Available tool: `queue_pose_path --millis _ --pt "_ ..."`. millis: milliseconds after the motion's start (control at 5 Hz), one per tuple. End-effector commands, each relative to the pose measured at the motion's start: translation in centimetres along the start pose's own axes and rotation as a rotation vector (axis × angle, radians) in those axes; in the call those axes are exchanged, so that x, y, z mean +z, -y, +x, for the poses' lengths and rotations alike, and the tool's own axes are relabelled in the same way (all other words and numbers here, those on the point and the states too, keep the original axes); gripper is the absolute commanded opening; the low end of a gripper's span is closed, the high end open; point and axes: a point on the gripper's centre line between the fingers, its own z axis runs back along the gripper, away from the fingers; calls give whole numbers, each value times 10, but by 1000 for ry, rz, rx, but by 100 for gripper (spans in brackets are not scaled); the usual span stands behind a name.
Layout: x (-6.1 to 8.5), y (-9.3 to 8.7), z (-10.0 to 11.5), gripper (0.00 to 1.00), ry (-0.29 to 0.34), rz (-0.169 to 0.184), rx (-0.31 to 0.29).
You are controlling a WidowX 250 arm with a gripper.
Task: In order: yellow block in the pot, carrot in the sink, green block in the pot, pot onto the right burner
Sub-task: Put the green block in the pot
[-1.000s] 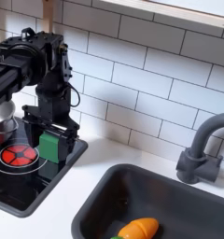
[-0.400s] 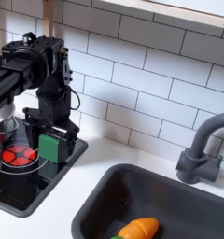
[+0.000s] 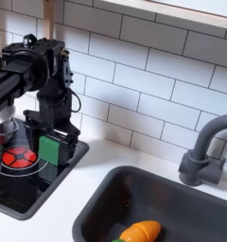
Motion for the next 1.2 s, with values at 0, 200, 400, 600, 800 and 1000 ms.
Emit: queue_pose_path --millis 0,200,400,600,800,1000 --pt "-4 1 -4 100 6 6 -9" --pt "-4 0 -4 100 17 8 -10" --pt "-1 1 -2 0 35 5 -10" --pt "0 3 -2 0 33 4 -19" --pt "0 4 -4 0 29 -1 -15" --pt "10 6 -2 0 47 -11 -16"
